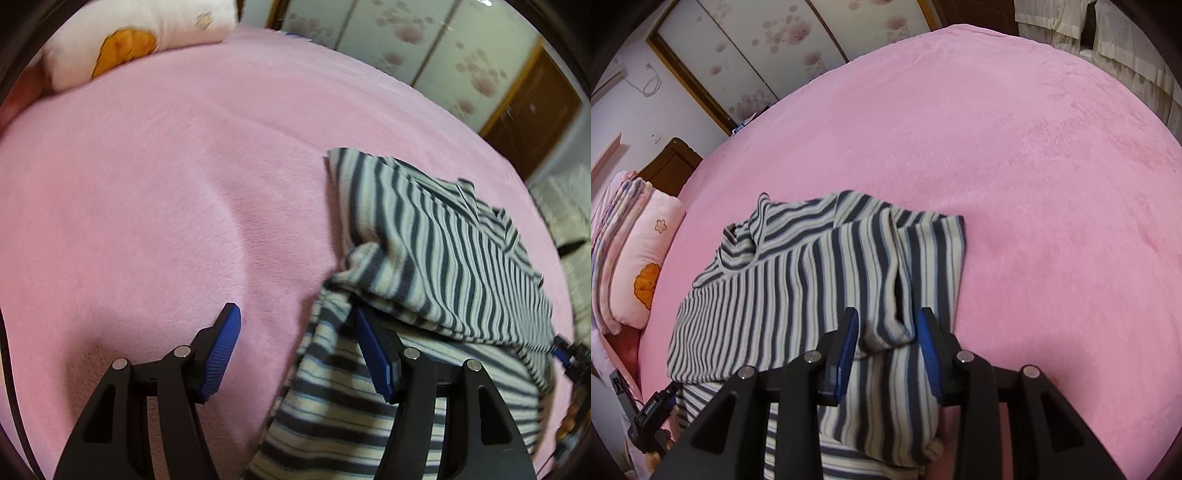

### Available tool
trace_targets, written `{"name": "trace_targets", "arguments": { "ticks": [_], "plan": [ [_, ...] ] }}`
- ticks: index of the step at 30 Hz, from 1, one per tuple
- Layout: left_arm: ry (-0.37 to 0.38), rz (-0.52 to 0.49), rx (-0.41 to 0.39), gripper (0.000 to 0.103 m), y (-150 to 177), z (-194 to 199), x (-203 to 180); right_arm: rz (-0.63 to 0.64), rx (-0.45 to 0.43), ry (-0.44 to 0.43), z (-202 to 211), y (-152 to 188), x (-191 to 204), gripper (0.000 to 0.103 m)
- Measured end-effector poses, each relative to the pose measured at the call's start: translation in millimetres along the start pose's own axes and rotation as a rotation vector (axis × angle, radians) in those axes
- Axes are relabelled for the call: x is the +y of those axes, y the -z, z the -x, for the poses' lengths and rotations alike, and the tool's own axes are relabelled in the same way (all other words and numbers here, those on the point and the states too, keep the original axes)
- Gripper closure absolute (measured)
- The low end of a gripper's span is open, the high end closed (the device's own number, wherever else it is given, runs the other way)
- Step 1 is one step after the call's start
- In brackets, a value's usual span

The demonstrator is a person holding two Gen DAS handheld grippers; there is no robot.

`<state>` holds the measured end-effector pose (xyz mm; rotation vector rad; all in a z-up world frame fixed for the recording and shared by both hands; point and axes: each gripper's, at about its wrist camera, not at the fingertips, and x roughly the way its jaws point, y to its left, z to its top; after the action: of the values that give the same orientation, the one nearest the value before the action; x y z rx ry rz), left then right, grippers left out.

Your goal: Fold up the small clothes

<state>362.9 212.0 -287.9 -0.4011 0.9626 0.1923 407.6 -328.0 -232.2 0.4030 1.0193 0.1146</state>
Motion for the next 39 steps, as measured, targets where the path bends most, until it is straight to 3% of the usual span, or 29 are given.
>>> {"name": "trace_targets", "arguments": {
  "ticks": [6,8,9,13,15,18,24,26,28,29,31,32,39],
  "plan": [
    [-0.004,-0.087,-0.049,0.041,-13,-6,-16,-0.030,-0.005,-0.022,-2,0,-3,0.069],
    [0.028,-0.119,-0.044,0.072,-18,-11,-21,-0.028,-0.005,-0.020,-3,-1,-2,0.069],
    [0.054,-0.128,-0.025,0.092,-19,-14,-22,-0.029,-0.005,-0.022,-3,-1,-2,0.069],
    [0.027,-0.110,-0.056,0.094,-16,-7,-23,-0.010,-0.009,-0.008,-7,-1,3,0.069],
    [0.030,-0.064,-0.062,0.094,-13,-4,-19,0.017,-0.009,0.009,-10,0,9,0.070],
    [0.053,0.038,-0.054,0.094,-9,-5,-3,0.077,0.008,0.047,-16,4,18,0.088],
    [0.090,0.142,-0.026,0.092,-2,-14,15,0.081,-0.021,0.095,-8,14,21,0.089],
    [0.118,0.170,0.001,0.087,-2,-19,15,0.097,-0.008,0.119,-10,20,21,0.089],
    [0.139,0.185,0.028,0.073,-3,-17,17,0.104,0.009,0.125,-11,23,23,0.084],
    [0.141,0.180,0.046,0.068,-4,-13,18,0.092,0.009,0.124,-9,23,23,0.083],
    [0.115,0.149,0.068,0.047,-6,-2,18,0.065,0.010,0.093,-2,21,23,0.077],
    [0.096,0.126,0.069,0.044,-8,7,19,0.058,0.002,0.076,3,19,23,0.077],
    [0.080,0.002,-0.014,0.043,-51,39,4,0.074,-0.071,0.062,22,1,30,0.077]
  ]
}}
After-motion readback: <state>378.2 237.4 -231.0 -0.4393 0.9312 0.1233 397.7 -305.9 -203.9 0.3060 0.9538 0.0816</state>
